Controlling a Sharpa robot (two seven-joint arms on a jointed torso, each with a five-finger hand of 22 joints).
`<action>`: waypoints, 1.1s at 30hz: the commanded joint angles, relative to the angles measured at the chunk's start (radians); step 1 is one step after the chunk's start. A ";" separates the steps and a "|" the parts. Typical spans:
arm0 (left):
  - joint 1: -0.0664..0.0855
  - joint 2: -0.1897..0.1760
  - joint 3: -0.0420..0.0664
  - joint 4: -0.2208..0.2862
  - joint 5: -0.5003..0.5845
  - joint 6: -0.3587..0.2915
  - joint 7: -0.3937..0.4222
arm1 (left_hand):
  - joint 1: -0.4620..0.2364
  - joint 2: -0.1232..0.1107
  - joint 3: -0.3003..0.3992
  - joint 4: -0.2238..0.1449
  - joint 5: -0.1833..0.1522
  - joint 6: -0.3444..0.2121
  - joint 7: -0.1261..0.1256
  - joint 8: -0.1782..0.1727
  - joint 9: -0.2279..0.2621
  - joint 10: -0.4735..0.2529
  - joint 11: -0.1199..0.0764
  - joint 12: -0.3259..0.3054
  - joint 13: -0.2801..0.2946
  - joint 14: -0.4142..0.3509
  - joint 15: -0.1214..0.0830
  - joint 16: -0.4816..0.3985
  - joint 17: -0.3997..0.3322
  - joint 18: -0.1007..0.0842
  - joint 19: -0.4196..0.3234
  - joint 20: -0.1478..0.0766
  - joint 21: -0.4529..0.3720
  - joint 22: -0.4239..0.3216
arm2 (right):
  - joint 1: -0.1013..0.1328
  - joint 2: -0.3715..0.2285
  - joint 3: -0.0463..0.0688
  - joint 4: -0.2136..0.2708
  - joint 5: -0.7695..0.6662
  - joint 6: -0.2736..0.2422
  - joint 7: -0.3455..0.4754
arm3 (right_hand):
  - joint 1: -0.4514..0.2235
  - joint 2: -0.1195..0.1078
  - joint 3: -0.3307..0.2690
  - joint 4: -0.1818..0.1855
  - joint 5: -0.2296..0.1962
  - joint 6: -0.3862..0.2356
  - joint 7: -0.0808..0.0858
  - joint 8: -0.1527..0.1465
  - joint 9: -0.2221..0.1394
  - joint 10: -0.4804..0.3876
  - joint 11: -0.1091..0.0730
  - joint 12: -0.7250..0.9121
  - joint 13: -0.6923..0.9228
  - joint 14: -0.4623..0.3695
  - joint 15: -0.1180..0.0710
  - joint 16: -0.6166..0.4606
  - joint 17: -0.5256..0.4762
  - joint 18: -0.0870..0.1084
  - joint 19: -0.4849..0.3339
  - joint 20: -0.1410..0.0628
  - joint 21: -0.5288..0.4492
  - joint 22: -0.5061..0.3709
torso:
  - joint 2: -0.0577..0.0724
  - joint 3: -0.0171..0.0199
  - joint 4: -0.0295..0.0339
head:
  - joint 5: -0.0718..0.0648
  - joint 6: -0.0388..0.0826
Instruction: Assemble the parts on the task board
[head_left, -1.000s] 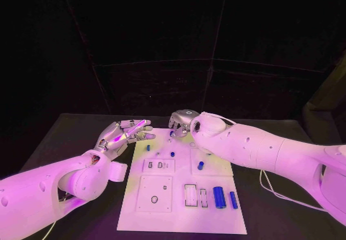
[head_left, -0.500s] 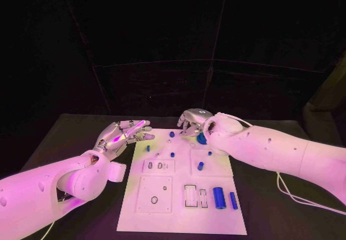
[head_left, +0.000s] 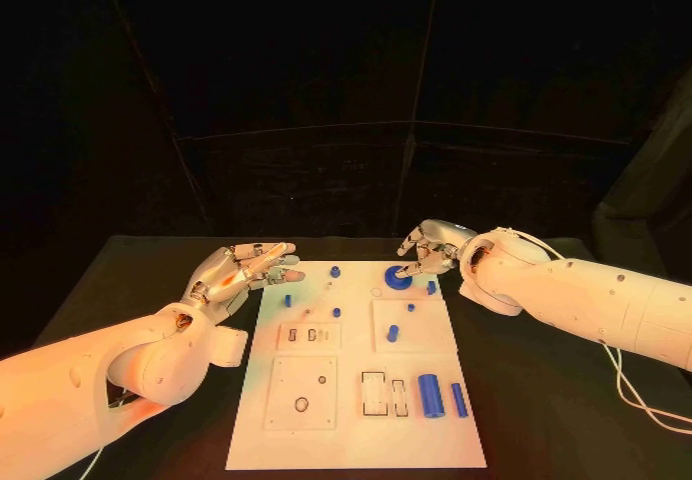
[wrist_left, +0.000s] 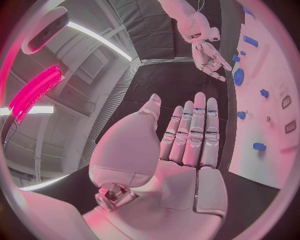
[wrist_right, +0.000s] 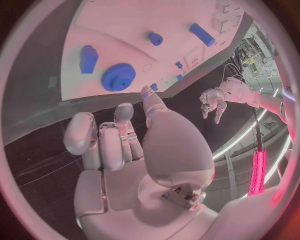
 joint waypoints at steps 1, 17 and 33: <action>0.002 0.002 0.000 0.000 -0.001 0.013 0.001 | 0.000 0.012 0.002 -0.006 -0.005 -0.003 0.006 -0.004 -0.001 0.001 0.006 -0.005 -0.001 0.005 0.004 -0.004 0.001 0.016 0.006 0.000 -0.004 -0.002 | 0.002 0.000 0.000 -0.008 0.039 0.064 -0.038 | 0.023 0.001 -0.018 0.016 0.025 -0.010 0.001 0.010 -0.001 0.015 0.004 0.093 0.107 0.052 0.009 0.030 0.064 -0.015 0.000 0.005 0.005 0.001 | 0.002 0.0004 0.0004 | -0.006 0.001; 0.001 0.010 -0.001 -0.010 -0.001 0.016 -0.001 | 0.002 0.014 0.002 -0.009 -0.005 -0.002 0.005 -0.004 -0.001 0.002 0.005 -0.006 -0.001 0.005 0.004 -0.006 0.002 0.016 0.007 0.000 -0.005 -0.003 | 0.002 0.057 0.000 -0.071 -0.023 0.133 -0.076 | 0.068 0.011 -0.046 0.046 0.077 -0.022 0.006 0.034 -0.001 0.084 0.012 0.283 0.330 0.065 0.016 0.081 0.180 -0.015 -0.002 0.013 0.009 0.004 | 0.001 -0.0022 0.0035 | -0.007 -0.009; 0.001 0.011 -0.003 -0.016 -0.001 0.019 -0.003 | 0.002 0.014 0.002 -0.010 -0.005 -0.002 0.005 -0.005 -0.001 0.002 0.005 -0.006 -0.001 0.005 0.004 -0.006 0.002 0.016 0.008 0.000 -0.005 -0.003 | 0.001 0.081 0.000 -0.091 -0.078 0.164 -0.087 | 0.088 0.024 -0.053 0.046 0.072 -0.008 0.005 0.055 0.000 0.129 0.012 0.370 0.434 0.072 0.018 0.101 0.228 -0.019 0.009 0.015 0.020 0.024 | 0.001 -0.0017 0.0038 | -0.007 -0.014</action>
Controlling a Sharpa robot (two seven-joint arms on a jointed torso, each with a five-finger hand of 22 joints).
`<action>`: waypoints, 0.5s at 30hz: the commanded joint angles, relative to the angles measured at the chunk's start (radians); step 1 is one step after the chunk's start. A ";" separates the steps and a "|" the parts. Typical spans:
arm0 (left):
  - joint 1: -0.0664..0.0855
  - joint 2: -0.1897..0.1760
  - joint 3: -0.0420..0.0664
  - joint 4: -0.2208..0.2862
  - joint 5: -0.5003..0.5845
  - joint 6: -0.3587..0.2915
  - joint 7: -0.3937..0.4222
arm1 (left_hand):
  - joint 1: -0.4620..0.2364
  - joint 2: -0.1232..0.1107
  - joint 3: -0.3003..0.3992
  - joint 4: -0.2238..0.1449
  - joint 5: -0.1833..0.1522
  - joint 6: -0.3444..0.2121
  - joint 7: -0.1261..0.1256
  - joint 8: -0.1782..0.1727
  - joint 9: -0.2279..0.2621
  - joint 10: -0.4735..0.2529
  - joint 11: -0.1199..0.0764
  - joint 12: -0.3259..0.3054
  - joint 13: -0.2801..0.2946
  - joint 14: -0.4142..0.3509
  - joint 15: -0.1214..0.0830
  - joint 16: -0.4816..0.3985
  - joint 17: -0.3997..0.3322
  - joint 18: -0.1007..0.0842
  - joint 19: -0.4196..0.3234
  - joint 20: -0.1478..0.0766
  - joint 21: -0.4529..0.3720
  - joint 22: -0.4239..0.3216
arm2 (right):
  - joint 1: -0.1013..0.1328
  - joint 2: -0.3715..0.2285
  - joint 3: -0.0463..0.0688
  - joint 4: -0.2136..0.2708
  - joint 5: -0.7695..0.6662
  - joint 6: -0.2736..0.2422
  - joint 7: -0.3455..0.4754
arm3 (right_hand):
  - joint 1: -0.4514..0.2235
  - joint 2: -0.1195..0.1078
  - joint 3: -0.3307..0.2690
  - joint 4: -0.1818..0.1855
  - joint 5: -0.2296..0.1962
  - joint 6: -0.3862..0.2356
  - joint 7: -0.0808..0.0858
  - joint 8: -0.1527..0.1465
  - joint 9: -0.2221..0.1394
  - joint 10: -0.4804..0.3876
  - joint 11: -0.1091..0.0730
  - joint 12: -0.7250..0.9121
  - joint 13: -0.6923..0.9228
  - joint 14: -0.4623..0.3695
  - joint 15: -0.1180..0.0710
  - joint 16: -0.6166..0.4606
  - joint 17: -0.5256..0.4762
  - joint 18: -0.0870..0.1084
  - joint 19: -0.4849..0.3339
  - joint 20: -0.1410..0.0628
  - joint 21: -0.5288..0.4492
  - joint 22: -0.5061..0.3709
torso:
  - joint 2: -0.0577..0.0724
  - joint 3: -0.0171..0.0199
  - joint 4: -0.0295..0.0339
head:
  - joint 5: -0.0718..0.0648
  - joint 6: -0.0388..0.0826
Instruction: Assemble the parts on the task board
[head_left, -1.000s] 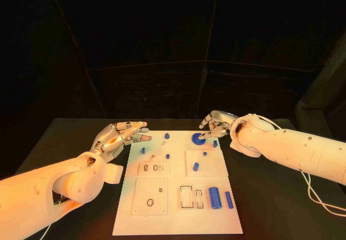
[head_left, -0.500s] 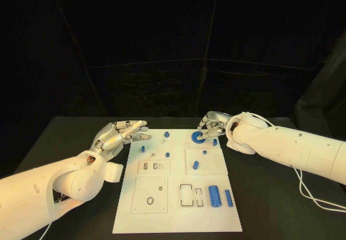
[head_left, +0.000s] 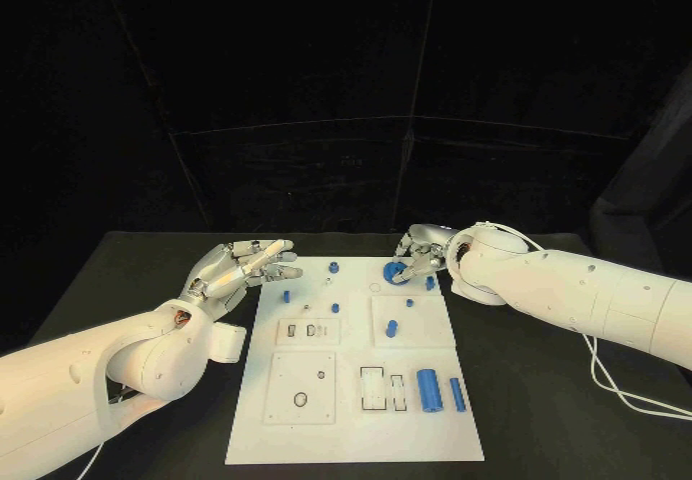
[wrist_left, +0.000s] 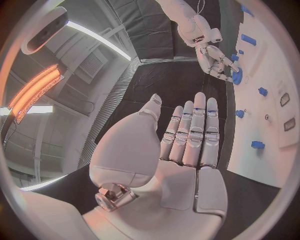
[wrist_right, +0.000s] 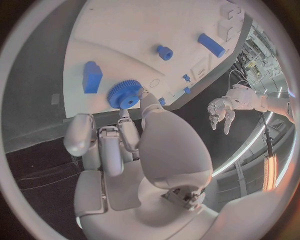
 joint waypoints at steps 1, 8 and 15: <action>0.001 0.001 0.000 0.000 -0.001 0.014 0.001 | -0.002 0.010 -0.001 -0.007 -0.005 -0.002 0.005 -0.005 -0.001 0.002 0.005 -0.006 -0.001 0.005 0.004 -0.006 0.001 0.016 0.008 0.000 -0.005 -0.001 | -0.001 0.003 -0.001 -0.004 -0.039 0.024 -0.012 | 0.013 0.003 -0.002 -0.005 0.000 0.011 0.000 0.006 0.001 0.007 0.001 0.005 0.004 0.068 0.007 0.004 0.083 -0.019 0.006 0.004 0.005 0.003 | 0.000 0.0004 0.0002 | 0.001 -0.001; 0.001 0.001 0.000 -0.002 -0.001 0.015 0.001 | -0.002 0.010 -0.001 -0.007 -0.005 -0.002 0.005 -0.005 -0.001 0.002 0.005 -0.006 -0.001 0.005 0.004 -0.006 0.001 0.016 0.008 0.000 -0.005 -0.001 | -0.001 0.004 -0.001 -0.006 -0.068 0.005 -0.007 | 0.073 0.043 0.044 -0.037 -0.037 0.039 -0.005 0.022 0.002 0.031 -0.004 0.039 0.048 0.071 0.002 0.011 0.099 -0.023 0.017 0.000 0.015 0.024 | 0.000 0.0004 -0.0001 | 0.001 -0.002; 0.001 0.001 0.000 -0.004 -0.001 0.015 0.000 | 0.000 0.011 0.000 -0.010 -0.005 -0.002 0.005 -0.005 -0.001 0.002 0.005 -0.007 -0.001 0.006 0.004 -0.007 0.002 0.016 0.008 0.000 -0.006 -0.002 | -0.001 0.001 -0.001 -0.003 -0.111 -0.001 0.000 | 0.116 0.044 0.106 -0.083 -0.048 0.051 -0.002 0.018 -0.003 0.037 -0.004 0.049 0.066 0.072 0.002 0.015 0.111 -0.025 0.021 -0.001 0.021 0.034 | 0.000 0.0001 0.0006 | 0.000 -0.002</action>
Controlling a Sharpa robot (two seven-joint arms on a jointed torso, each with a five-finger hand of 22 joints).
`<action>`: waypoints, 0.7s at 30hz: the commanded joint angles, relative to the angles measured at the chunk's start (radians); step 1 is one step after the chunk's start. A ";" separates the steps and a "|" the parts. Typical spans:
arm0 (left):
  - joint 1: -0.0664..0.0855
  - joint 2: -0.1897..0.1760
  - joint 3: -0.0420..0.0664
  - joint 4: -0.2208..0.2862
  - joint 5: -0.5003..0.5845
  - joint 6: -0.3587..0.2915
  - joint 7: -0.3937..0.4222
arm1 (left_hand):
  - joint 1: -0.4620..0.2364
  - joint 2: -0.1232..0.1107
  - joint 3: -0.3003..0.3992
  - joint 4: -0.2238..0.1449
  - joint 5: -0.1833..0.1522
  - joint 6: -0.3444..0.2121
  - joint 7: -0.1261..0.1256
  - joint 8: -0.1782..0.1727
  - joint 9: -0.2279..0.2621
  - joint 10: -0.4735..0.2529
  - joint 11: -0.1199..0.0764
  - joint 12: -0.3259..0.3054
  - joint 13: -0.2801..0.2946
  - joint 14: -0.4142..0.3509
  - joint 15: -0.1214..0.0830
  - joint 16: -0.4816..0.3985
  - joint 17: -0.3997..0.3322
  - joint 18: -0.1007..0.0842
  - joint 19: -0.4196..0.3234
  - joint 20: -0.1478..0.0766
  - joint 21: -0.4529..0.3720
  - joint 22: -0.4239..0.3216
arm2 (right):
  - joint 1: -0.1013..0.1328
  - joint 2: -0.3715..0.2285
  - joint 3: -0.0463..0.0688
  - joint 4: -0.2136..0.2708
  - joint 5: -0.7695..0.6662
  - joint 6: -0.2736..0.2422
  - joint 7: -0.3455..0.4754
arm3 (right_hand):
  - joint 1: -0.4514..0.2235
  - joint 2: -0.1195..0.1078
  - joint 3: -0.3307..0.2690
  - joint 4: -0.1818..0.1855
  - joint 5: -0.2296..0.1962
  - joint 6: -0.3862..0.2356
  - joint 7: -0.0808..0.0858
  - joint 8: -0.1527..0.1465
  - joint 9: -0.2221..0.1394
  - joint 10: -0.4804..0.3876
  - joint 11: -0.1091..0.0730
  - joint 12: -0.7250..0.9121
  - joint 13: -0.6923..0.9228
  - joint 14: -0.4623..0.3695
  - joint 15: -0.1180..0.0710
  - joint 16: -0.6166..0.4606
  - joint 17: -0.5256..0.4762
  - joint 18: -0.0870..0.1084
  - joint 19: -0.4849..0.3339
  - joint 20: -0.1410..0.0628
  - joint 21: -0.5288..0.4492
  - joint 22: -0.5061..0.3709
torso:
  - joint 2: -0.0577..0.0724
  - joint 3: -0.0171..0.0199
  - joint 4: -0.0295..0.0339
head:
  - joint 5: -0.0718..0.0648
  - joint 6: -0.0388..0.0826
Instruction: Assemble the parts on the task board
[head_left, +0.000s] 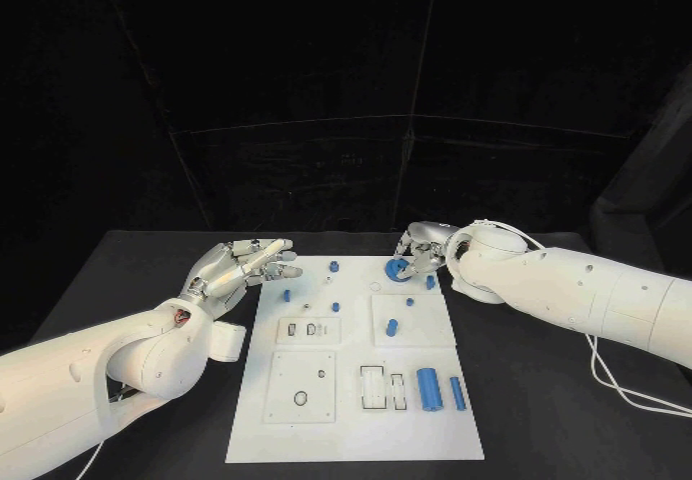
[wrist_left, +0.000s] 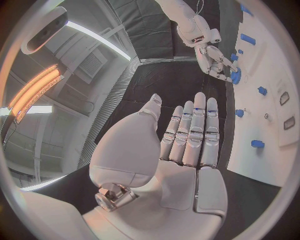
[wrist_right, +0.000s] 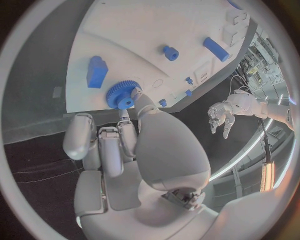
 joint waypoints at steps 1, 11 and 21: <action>0.001 0.000 0.000 0.000 -0.001 0.014 0.001 | 0.001 0.012 0.000 -0.006 -0.005 -0.002 0.005 -0.005 -0.001 0.003 0.005 -0.004 -0.001 0.006 0.004 -0.004 0.001 0.016 0.009 0.000 -0.007 -0.001 | -0.002 -0.002 -0.002 0.003 -0.067 0.003 0.000 | 0.015 -0.005 0.020 -0.012 -0.009 0.008 0.000 0.002 -0.001 0.012 0.002 0.009 0.015 0.073 0.002 0.005 0.113 -0.010 0.008 -0.001 0.006 0.006 | 0.000 -0.0006 0.0003 | -0.001 0.000; 0.001 -0.001 0.000 0.001 -0.001 0.014 0.000 | 0.003 0.014 0.000 -0.009 -0.005 -0.001 0.005 -0.006 -0.001 0.003 0.005 -0.005 -0.001 0.006 0.004 -0.006 0.002 0.016 0.010 0.000 -0.008 -0.002 | -0.005 -0.005 -0.002 0.039 -0.106 -0.070 0.015 | -0.046 -0.015 0.073 -0.003 0.060 0.071 -0.018 0.018 0.001 0.037 -0.013 0.035 0.051 0.074 -0.008 0.007 0.122 -0.014 0.020 -0.008 0.017 0.029 | -0.001 -0.0007 0.0017 | -0.003 0.002; 0.001 -0.002 0.000 0.003 -0.001 0.015 -0.001 | 0.004 0.015 0.000 -0.011 -0.006 -0.001 0.004 -0.006 -0.001 0.003 0.004 -0.005 -0.001 0.006 0.004 -0.007 0.003 0.016 0.010 0.000 -0.009 -0.003 | -0.006 -0.001 -0.002 0.129 -0.113 -0.228 -0.005 | -0.091 -0.028 0.137 0.015 0.132 0.089 -0.025 0.011 -0.001 0.042 -0.019 0.034 0.057 0.076 -0.015 0.010 0.132 -0.018 0.033 -0.016 0.027 0.051 | -0.001 -0.0021 0.0030 | 0.009 0.005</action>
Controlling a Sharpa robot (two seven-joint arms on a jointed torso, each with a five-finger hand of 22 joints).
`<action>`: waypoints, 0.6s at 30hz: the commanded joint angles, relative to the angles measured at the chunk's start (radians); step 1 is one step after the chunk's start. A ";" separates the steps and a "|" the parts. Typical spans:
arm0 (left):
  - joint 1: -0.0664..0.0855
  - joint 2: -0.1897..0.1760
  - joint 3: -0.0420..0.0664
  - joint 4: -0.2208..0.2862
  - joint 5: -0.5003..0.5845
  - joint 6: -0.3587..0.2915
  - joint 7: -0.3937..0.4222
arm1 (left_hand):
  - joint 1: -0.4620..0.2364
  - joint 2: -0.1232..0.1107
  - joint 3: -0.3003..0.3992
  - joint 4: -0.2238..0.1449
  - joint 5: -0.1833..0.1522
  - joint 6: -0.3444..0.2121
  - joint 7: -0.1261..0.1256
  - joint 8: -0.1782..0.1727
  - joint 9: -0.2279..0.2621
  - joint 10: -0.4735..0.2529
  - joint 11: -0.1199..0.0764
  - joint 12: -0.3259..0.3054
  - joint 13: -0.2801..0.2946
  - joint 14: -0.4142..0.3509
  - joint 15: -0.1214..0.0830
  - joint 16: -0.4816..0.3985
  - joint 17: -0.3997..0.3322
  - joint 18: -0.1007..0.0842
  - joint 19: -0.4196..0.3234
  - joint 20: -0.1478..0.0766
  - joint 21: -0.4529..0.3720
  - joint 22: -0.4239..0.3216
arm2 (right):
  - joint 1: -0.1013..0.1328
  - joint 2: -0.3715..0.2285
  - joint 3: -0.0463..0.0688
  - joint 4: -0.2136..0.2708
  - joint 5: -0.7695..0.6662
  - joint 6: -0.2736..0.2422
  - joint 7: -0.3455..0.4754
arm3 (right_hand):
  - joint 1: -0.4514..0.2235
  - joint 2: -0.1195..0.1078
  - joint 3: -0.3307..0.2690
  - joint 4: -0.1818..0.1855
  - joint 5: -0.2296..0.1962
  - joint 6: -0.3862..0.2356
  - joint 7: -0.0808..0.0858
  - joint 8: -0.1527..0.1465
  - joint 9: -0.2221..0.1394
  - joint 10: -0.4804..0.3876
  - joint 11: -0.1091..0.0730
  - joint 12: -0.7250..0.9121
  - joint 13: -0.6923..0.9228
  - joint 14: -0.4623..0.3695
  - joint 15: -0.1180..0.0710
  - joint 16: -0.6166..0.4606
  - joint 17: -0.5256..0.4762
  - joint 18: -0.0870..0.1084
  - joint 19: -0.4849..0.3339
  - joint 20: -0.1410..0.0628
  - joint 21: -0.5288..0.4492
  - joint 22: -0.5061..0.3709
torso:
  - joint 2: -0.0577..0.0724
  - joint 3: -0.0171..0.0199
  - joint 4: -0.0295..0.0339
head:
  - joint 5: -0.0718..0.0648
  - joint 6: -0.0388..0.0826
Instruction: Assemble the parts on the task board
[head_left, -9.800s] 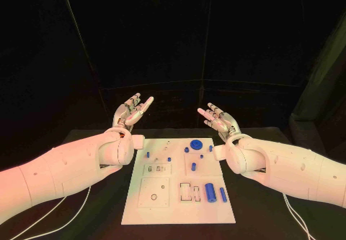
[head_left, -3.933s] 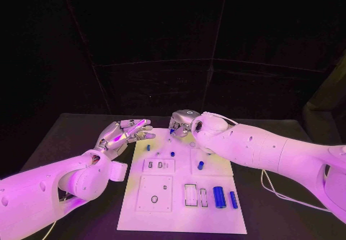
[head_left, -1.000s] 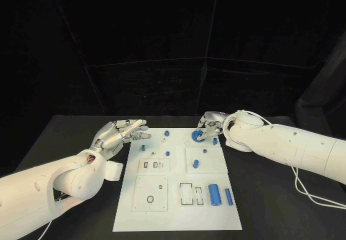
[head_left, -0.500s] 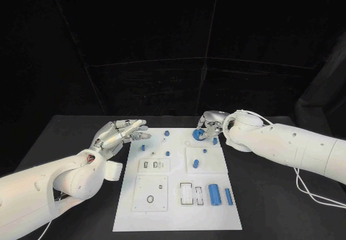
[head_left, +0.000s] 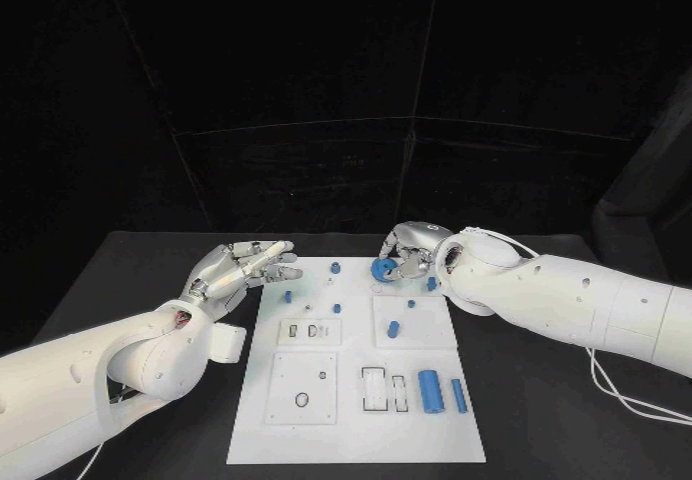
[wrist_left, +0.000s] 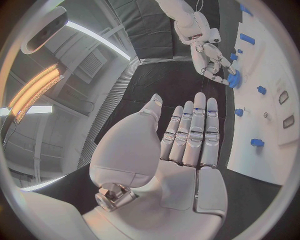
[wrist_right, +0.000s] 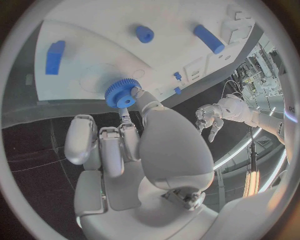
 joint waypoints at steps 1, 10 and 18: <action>0.001 0.000 0.001 0.003 -0.001 0.015 0.001 | 0.000 0.010 0.000 -0.005 -0.006 -0.001 0.004 -0.006 -0.001 0.003 0.004 -0.005 -0.001 0.006 0.004 -0.007 0.002 0.016 0.010 0.000 -0.005 -0.002 | 0.003 0.012 0.001 0.027 -0.027 -0.108 -0.013 | -0.014 0.002 0.015 0.006 0.007 0.027 -0.019 -0.003 0.002 0.003 -0.001 -0.003 0.060 0.076 -0.008 0.006 0.132 -0.018 0.010 0.000 0.004 0.003 | 0.000 -0.0014 0.0011 | 0.006 0.001; 0.001 0.002 0.001 0.005 -0.001 0.016 -0.001 | 0.001 0.012 0.000 -0.009 -0.006 -0.002 0.005 -0.008 -0.001 0.002 0.005 -0.008 -0.002 0.004 0.004 -0.011 0.003 0.016 0.010 0.000 -0.008 -0.004 | 0.002 0.098 0.001 0.014 -0.030 -0.105 -0.035 | -0.029 -0.002 0.037 0.012 0.010 0.025 -0.017 -0.009 0.001 0.000 -0.001 -0.008 0.057 0.076 -0.007 0.005 0.132 -0.018 0.009 0.000 0.003 0.001 | 0.001 -0.0006 0.0012 | 0.015 -0.001; 0.002 0.003 0.001 0.003 -0.001 0.015 0.001 | 0.001 0.012 0.000 -0.009 -0.006 -0.002 0.005 -0.008 -0.001 0.002 0.005 -0.008 -0.002 0.004 0.004 -0.011 0.003 0.016 0.010 0.000 -0.008 -0.004 | -0.024 0.171 0.001 -0.027 -0.022 -0.049 -0.044 | -0.041 -0.006 0.049 0.018 0.006 0.021 -0.016 -0.014 0.001 -0.003 0.001 -0.011 0.056 0.075 -0.006 0.004 0.129 -0.018 0.009 0.001 0.003 0.000 | 0.001 0.0002 -0.0009 | 0.022 -0.004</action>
